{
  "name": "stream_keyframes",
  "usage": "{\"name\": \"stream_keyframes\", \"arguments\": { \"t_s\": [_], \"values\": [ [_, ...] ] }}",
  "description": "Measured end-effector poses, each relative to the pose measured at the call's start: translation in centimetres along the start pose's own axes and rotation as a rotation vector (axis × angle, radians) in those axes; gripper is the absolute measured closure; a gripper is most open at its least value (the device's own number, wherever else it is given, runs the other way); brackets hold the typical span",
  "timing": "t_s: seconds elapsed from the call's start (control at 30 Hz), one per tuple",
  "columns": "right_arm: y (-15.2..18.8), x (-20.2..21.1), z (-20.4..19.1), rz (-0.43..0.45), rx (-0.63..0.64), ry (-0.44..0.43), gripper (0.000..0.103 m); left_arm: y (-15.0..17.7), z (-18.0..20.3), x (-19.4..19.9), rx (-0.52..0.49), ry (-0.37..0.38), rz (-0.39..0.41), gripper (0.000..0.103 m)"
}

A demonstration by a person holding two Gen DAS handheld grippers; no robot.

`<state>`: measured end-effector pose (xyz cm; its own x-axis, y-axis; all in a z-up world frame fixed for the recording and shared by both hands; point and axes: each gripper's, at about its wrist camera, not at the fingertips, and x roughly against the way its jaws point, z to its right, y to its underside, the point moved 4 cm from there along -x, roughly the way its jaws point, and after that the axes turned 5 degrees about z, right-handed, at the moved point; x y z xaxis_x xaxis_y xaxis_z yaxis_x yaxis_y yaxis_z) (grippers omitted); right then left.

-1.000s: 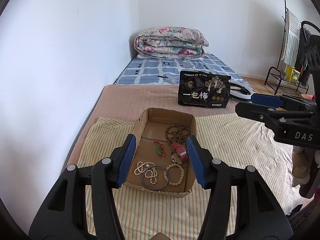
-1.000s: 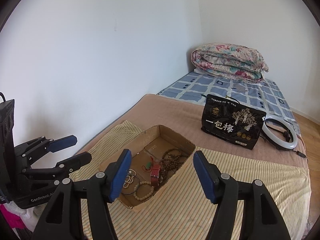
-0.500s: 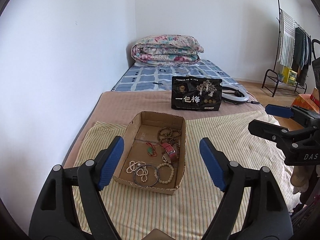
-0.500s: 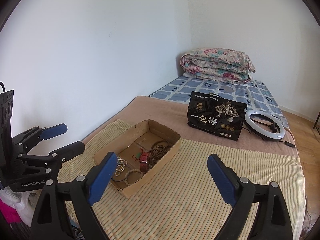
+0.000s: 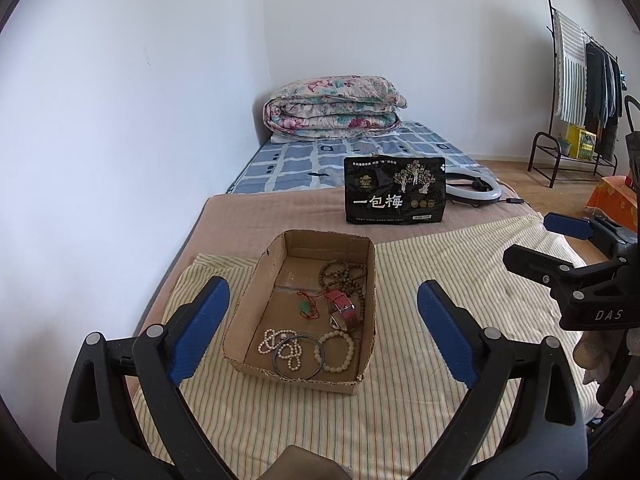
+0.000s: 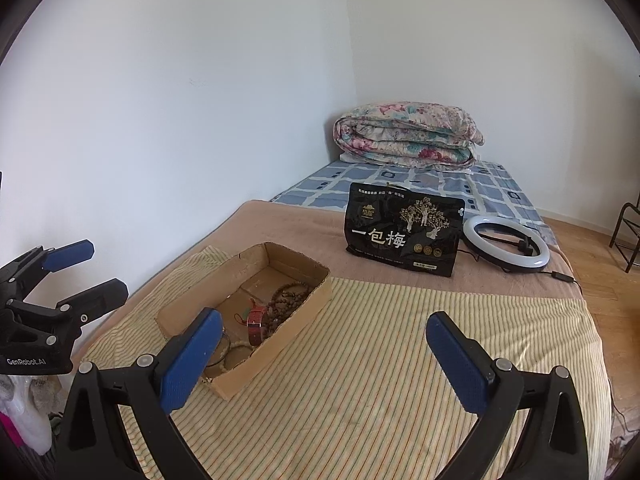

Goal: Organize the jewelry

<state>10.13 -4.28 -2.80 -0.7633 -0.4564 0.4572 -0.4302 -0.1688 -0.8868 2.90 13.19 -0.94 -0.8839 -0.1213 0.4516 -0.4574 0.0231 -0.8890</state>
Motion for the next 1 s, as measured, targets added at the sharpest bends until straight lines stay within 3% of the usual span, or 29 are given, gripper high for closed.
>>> {"name": "stream_keyframes", "arguments": {
  "t_s": [0.37,1.0],
  "values": [
    [1.0,-0.4,0.0,-0.027,0.037,0.015,0.0,0.6,-0.6,-0.3,-0.019,-0.053,-0.024,0.002],
    [1.3,-0.5,0.0,-0.037,0.048,0.02,0.0,0.5,0.4,-0.2,-0.052,-0.061,-0.019,0.001]
  ]
}}
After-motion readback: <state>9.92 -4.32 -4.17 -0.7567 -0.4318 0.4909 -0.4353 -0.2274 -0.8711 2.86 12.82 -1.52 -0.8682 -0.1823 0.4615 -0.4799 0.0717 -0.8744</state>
